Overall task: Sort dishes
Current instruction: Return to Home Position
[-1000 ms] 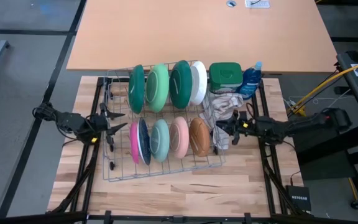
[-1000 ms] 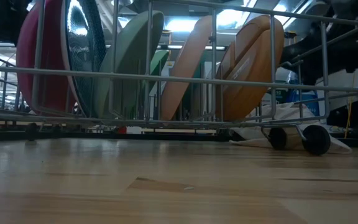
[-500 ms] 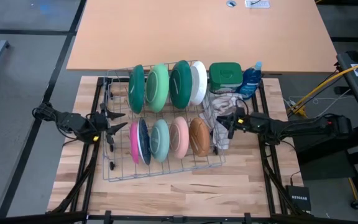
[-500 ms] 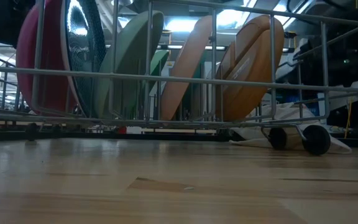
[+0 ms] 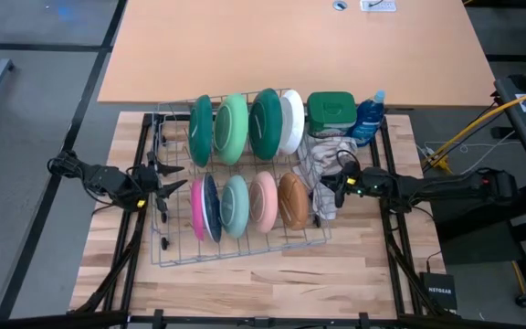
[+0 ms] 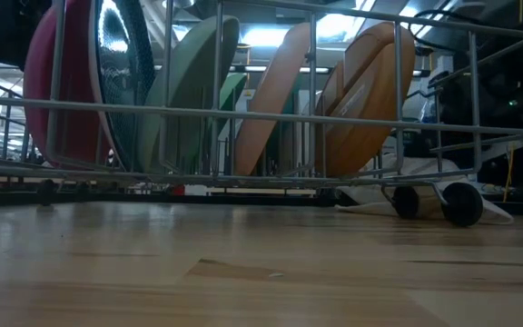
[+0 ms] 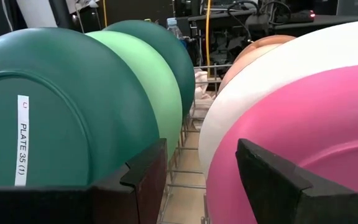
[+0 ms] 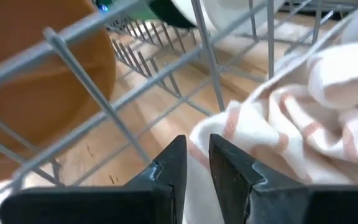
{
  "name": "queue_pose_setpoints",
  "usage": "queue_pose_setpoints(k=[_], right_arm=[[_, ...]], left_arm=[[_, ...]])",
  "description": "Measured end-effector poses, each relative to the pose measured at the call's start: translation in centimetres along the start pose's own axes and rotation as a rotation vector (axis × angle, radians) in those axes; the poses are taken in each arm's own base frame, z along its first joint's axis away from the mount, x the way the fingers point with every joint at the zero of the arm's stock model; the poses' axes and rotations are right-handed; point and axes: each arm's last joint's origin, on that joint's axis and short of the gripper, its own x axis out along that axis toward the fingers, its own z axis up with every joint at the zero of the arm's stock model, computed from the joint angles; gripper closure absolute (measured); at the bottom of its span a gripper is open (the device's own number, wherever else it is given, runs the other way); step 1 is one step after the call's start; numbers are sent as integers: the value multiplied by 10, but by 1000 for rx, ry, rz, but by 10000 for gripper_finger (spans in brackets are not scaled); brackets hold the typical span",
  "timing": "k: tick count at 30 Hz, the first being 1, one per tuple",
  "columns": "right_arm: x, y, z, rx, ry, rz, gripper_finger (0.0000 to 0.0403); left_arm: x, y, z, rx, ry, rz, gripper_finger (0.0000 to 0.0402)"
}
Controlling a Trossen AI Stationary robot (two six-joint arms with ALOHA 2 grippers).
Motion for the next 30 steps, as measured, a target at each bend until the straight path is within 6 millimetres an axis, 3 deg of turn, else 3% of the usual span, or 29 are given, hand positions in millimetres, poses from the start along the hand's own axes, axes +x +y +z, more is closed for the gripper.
queue_pose_setpoints(k=[10, 30], right_arm=[[-16, -3, 1, 3, -16, 7, 329], [-46, 3, 26, 71, -369, 163, 329]], left_arm=[[0, 0, -1, 8, 8, 0, 218], [-1, 1, -18, 139, 142, -4, 218]])
